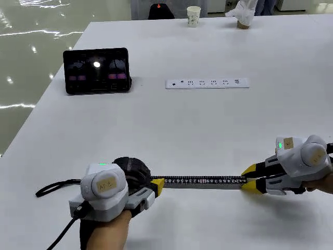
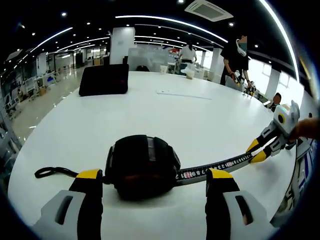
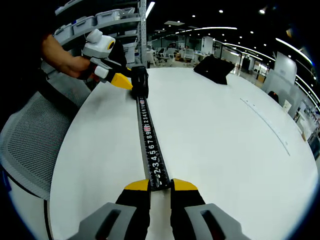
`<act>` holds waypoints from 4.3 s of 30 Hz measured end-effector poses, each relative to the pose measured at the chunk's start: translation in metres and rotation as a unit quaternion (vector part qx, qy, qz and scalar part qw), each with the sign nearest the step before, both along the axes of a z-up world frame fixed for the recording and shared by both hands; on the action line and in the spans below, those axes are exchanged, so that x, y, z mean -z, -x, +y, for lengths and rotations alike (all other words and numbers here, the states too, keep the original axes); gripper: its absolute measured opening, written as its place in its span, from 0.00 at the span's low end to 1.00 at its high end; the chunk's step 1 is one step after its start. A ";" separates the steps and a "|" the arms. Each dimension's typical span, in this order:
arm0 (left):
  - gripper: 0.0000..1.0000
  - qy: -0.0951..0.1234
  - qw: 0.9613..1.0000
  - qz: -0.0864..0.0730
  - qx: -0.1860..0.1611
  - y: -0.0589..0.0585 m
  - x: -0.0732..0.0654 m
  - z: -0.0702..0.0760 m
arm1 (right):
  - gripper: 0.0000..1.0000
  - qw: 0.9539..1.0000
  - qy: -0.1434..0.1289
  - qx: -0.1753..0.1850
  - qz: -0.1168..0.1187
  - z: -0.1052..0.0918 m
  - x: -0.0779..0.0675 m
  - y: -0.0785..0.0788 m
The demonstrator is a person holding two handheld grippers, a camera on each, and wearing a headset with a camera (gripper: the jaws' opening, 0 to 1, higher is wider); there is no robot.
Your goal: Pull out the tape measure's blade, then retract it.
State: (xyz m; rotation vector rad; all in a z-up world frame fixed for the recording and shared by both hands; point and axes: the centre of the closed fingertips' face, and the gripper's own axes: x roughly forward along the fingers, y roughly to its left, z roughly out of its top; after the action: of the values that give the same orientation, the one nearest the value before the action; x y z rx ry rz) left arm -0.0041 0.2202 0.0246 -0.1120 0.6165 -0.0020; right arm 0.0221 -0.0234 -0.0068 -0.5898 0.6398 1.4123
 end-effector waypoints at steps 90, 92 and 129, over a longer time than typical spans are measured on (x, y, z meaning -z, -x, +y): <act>0.61 0.021 0.996 0.056 -0.062 -0.014 0.016 0.017 | 0.10 1.000 0.001 -0.004 0.011 0.006 0.004 -0.001; 0.61 0.022 0.996 0.055 -0.062 -0.014 0.016 0.017 | 0.10 1.000 -0.001 -0.006 0.011 0.010 0.005 0.000; 0.61 0.031 0.996 0.058 -0.063 -0.015 0.017 0.018 | 0.10 1.000 -0.017 -0.023 0.006 0.062 0.004 0.010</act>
State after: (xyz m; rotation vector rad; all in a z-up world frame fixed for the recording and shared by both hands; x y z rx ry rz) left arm 0.0107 0.2381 0.0078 -0.2125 0.7252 0.1084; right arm 0.0116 0.0391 -0.0106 -0.5735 0.6148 1.4688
